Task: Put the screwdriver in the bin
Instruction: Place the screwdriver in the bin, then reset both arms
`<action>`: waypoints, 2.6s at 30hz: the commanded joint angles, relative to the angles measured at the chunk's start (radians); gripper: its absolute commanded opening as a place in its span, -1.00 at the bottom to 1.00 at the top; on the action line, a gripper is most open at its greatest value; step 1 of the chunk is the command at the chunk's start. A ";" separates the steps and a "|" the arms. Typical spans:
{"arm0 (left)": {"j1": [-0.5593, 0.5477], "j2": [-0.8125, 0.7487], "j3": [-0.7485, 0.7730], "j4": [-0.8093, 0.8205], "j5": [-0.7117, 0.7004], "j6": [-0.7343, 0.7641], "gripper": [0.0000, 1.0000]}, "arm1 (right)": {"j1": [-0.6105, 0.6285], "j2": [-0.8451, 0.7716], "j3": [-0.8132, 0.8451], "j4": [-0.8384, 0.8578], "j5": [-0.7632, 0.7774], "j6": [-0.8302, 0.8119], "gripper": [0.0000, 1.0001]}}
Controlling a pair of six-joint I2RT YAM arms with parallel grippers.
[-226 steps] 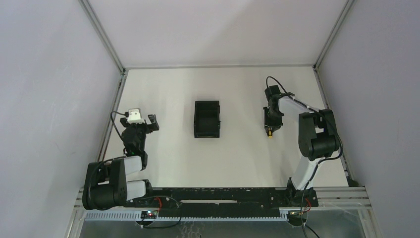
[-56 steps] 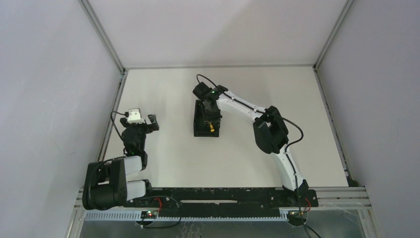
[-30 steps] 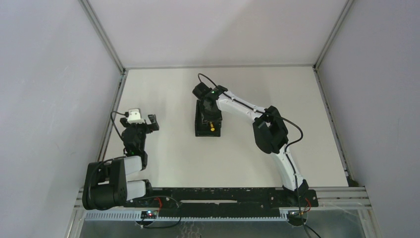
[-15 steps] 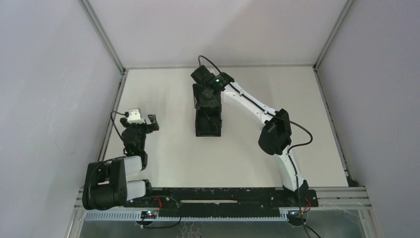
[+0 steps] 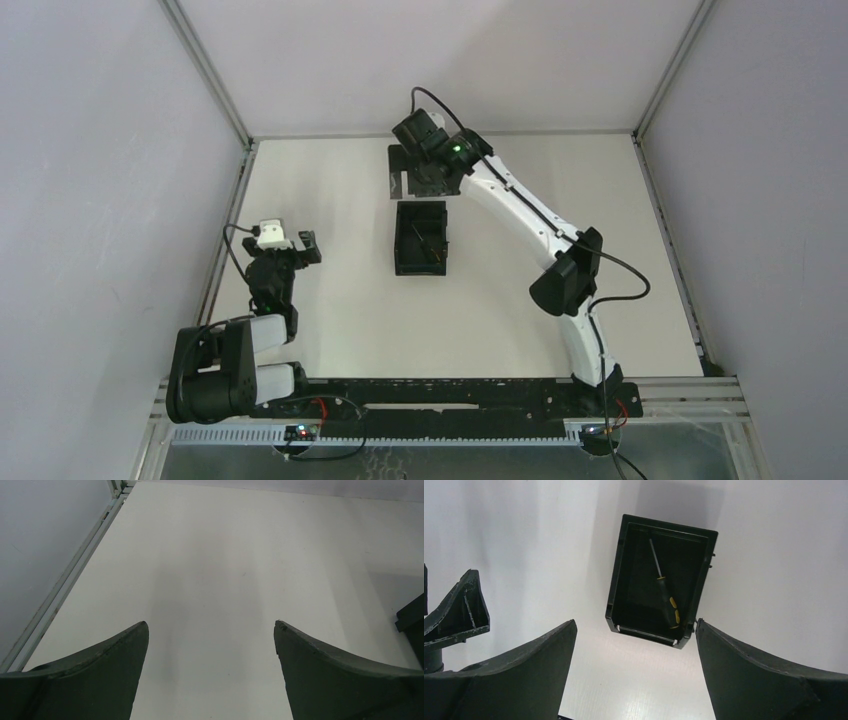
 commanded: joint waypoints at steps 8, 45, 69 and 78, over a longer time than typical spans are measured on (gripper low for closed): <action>-0.004 -0.006 0.010 0.058 -0.001 0.022 1.00 | -0.080 -0.314 -0.251 0.130 0.084 -0.184 0.99; -0.005 -0.006 0.010 0.058 -0.001 0.022 1.00 | -0.516 -1.110 -1.514 0.830 -0.136 -0.345 0.99; -0.004 -0.006 0.010 0.057 -0.001 0.022 1.00 | -0.522 -1.196 -1.616 0.893 -0.088 -0.331 0.99; -0.005 -0.006 0.010 0.058 0.000 0.022 1.00 | -0.522 -1.195 -1.616 0.890 -0.050 -0.312 0.98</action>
